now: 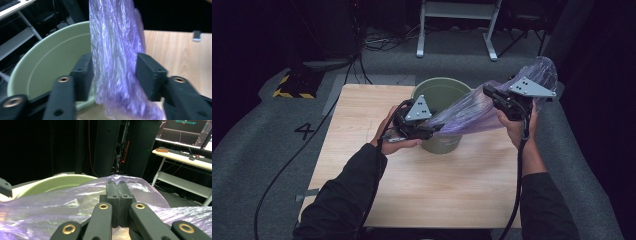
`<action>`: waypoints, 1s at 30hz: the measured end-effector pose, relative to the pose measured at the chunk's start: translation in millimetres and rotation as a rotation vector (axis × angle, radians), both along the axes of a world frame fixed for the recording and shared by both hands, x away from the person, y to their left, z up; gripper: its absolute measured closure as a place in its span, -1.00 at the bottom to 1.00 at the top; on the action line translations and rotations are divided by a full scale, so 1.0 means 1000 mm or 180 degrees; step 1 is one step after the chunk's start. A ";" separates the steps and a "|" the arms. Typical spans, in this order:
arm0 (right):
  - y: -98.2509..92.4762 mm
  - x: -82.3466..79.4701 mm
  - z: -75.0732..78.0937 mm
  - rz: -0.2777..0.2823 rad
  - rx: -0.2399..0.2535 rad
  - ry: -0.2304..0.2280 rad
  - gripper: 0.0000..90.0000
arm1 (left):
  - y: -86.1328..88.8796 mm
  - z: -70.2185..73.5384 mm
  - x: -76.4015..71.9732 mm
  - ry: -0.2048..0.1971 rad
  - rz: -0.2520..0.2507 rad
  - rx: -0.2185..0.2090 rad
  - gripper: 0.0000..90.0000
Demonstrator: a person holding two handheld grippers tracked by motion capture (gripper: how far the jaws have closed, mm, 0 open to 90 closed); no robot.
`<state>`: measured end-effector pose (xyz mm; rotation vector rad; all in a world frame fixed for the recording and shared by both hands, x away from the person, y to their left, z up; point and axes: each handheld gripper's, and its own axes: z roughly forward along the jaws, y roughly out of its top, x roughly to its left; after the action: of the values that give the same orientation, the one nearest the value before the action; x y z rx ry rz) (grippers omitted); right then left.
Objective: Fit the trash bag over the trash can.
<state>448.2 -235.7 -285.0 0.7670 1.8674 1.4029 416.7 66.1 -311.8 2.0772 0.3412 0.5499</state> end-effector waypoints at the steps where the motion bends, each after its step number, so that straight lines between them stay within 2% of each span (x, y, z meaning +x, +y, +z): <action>1: 0.001 0.000 0.001 0.0003 -0.0004 -0.0011 1.00 | -0.002 0.000 0.002 -0.0014 -0.0035 0.0046 0.37; 3: 0.002 0.001 0.001 0.0010 -0.0002 -0.0011 1.00 | -0.005 -0.001 0.004 -0.0076 -0.0050 0.0159 0.56; 5: 0.002 0.002 0.001 0.0021 -0.0002 -0.0003 1.00 | -0.008 -0.001 0.007 -0.0096 -0.0041 0.0193 0.73; 7: 0.003 0.002 0.001 0.0026 -0.0001 -0.0006 1.00 | -0.009 -0.002 0.012 -0.0066 -0.0061 0.0127 0.88; 9: 0.003 0.003 0.002 0.0028 0.0013 0.0002 1.00 | -0.009 -0.004 0.019 0.0019 -0.0053 0.0050 0.98; 11: 0.004 0.005 0.002 0.0024 -0.0015 0.0027 1.00 | -0.009 -0.006 0.025 0.0068 -0.0025 -0.0010 0.99; 13: 0.005 0.007 0.002 -0.0006 -0.0038 0.0033 0.98 | -0.008 -0.006 0.029 0.0045 0.0058 -0.0020 1.00; 15: 0.004 0.008 0.002 -0.0023 -0.0032 0.0078 0.85 | -0.005 -0.006 0.034 0.0068 0.0141 -0.0094 1.00; 18: 0.004 0.011 0.000 -0.0066 -0.0068 0.0151 0.65 | -0.003 -0.006 0.040 0.0058 0.0236 -0.0122 1.00; 20: 0.003 0.013 -0.004 -0.0070 -0.0041 0.0257 0.41 | -0.002 -0.007 0.043 0.0055 0.0297 -0.0118 1.00; 23: 0.001 0.013 -0.010 -0.0047 -0.0084 0.0346 0.11 | 0.000 -0.009 0.049 0.0087 0.0355 -0.0112 1.00; 25: -0.001 0.010 -0.013 0.0039 -0.0043 0.0388 -0.11 | 0.001 -0.011 0.051 0.0098 0.0395 -0.0120 1.00; 26: -0.001 0.008 -0.015 0.0094 -0.0073 0.0392 -0.20 | 0.002 -0.011 0.053 0.0109 0.0408 -0.0135 1.00; 30: 0.000 -0.007 -0.025 0.0272 -0.0297 0.0365 -0.40 | 0.004 -0.012 0.057 0.0122 0.0445 -0.0158 1.00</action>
<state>440.8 -236.1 -310.0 0.7429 2.0607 1.3378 473.4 70.0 -323.5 2.0285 0.5205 0.5794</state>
